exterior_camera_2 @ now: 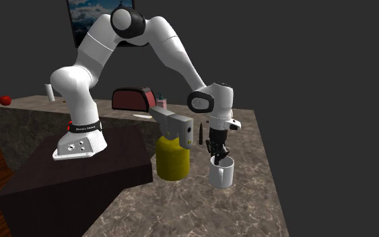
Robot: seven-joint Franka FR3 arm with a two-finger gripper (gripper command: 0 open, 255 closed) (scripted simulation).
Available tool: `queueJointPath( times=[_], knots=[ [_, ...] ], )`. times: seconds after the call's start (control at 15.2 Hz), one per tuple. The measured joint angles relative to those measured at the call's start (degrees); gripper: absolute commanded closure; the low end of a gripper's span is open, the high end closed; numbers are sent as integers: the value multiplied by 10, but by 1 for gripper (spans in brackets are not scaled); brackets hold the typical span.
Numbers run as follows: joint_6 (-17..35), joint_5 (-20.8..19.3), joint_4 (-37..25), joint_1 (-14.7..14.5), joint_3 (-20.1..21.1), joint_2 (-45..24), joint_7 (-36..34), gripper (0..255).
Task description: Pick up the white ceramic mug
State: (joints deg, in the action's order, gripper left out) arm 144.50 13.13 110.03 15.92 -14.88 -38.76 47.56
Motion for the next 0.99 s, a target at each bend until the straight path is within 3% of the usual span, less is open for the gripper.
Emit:
queueJointPath(
  times=[0.99],
  knots=[
    [-38, -16, 14, -13, -15, 52, -10, 255]
  ],
)
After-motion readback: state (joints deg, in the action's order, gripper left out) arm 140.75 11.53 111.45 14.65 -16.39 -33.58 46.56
